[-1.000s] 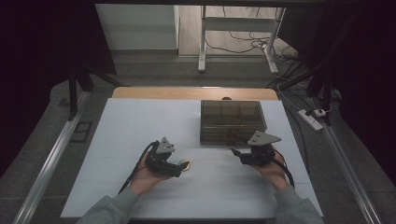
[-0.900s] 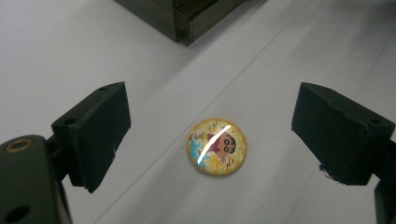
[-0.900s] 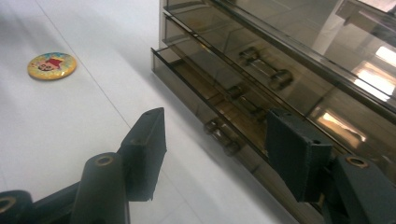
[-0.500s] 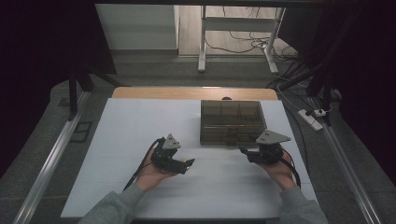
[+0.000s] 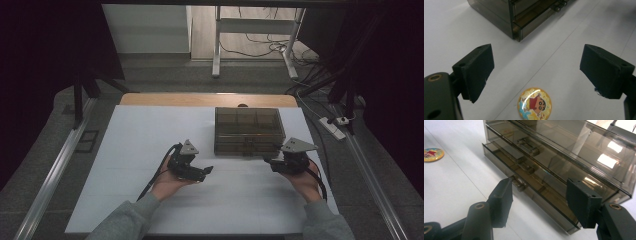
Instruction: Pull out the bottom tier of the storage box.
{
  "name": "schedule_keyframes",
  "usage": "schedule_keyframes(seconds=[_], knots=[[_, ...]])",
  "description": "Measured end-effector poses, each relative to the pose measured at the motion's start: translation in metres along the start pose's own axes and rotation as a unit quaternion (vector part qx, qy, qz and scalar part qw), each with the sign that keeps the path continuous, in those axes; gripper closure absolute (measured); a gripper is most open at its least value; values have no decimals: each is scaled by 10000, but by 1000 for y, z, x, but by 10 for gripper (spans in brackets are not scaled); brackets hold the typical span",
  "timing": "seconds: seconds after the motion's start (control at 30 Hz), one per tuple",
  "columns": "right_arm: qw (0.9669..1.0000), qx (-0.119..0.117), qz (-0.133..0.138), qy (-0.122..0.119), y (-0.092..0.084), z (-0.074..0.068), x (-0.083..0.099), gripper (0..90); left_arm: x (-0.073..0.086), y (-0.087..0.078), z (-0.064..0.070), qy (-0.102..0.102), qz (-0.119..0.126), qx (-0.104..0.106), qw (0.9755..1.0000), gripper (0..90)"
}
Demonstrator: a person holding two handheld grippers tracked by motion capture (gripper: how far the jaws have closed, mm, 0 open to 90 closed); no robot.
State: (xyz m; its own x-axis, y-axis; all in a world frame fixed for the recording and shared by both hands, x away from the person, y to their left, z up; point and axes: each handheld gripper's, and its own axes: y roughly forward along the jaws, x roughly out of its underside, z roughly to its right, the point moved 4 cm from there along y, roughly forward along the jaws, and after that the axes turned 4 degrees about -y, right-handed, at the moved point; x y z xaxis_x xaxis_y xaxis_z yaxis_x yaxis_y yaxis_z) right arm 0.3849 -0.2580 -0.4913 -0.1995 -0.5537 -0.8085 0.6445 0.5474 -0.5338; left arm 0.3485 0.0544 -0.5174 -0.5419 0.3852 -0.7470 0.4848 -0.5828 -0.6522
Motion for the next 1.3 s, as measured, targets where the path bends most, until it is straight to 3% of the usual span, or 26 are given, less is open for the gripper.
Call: schedule_keyframes(seconds=[0.6,1.03,1.3], knots=[[9996,114,-188,161,-1,12,14,386,-10,20,6,41,-109,81,9999,127],[9986,247,-301,347,-6,26,25,381,-14,37,7,-55,-170,115,9998,128],[9977,213,-450,465,-4,33,34,376,-19,44,3,-187,-131,87,9997,130]])
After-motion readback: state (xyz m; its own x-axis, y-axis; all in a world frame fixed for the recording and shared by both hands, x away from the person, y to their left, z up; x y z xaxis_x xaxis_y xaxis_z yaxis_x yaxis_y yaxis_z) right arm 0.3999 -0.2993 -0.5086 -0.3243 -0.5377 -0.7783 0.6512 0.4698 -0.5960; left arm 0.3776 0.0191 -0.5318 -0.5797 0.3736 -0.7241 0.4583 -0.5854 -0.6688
